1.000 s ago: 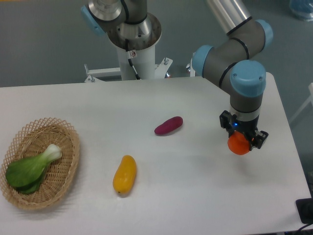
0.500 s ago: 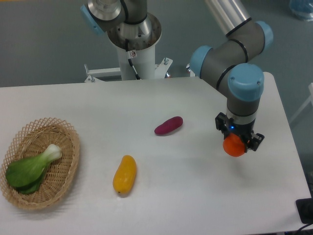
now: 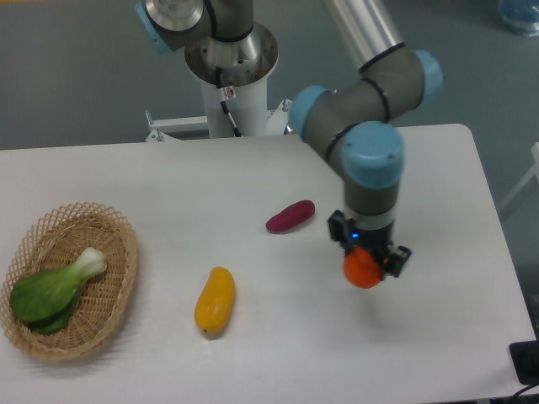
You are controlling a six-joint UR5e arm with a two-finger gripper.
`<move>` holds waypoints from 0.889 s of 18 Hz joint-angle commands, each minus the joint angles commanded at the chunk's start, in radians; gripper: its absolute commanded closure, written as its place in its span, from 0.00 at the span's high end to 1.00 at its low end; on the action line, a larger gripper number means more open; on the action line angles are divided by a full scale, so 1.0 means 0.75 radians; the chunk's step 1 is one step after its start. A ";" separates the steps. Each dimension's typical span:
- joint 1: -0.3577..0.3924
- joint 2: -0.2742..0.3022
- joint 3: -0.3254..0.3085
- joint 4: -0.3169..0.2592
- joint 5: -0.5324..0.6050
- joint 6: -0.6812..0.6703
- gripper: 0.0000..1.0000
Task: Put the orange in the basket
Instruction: 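Carry the held orange across the table toward the wicker basket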
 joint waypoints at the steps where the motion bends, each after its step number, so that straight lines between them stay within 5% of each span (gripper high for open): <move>1: -0.041 0.000 -0.002 0.032 -0.004 -0.045 0.72; 4: -0.164 0.000 -0.004 0.096 -0.004 -0.090 0.73; 16: -0.636 0.014 -0.057 0.104 -0.004 -0.552 0.70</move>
